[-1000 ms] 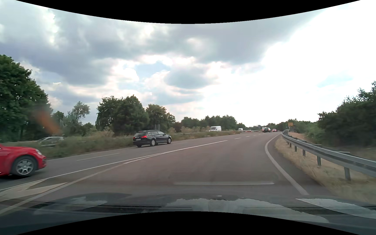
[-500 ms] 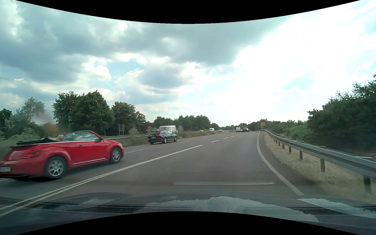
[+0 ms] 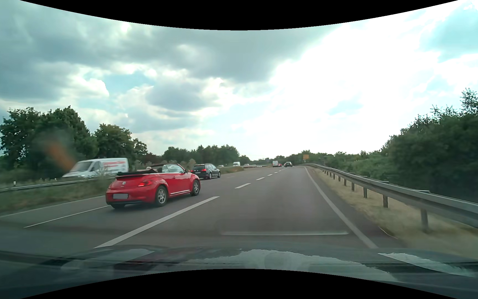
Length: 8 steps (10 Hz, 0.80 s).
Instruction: Follow the waypoints while adhering to traffic rules and regulations
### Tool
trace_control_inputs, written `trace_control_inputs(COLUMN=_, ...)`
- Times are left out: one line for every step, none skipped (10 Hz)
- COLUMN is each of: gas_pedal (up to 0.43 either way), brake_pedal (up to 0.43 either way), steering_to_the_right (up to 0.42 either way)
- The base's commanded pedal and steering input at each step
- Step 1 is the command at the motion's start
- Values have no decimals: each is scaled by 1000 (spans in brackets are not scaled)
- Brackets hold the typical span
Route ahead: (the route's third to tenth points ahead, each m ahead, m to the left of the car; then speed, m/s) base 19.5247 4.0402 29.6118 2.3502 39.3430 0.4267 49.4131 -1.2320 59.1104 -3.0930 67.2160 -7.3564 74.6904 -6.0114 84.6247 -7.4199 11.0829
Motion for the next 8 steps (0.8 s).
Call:
trace_control_inputs(gas_pedal=209, brake_pedal=0, steering_to_the_right=75)
trace_control_inputs(gas_pedal=209, brake_pedal=0, steering_to_the_right=73)
trace_control_inputs(gas_pedal=209, brake_pedal=0, steering_to_the_right=71)
trace_control_inputs(gas_pedal=209, brake_pedal=0, steering_to_the_right=66)
trace_control_inputs(gas_pedal=220, brake_pedal=0, steering_to_the_right=60)
trace_control_inputs(gas_pedal=240, brake_pedal=0, steering_to_the_right=51)
trace_control_inputs(gas_pedal=240, brake_pedal=0, steering_to_the_right=42)
trace_control_inputs(gas_pedal=248, brake_pedal=0, steering_to_the_right=36)
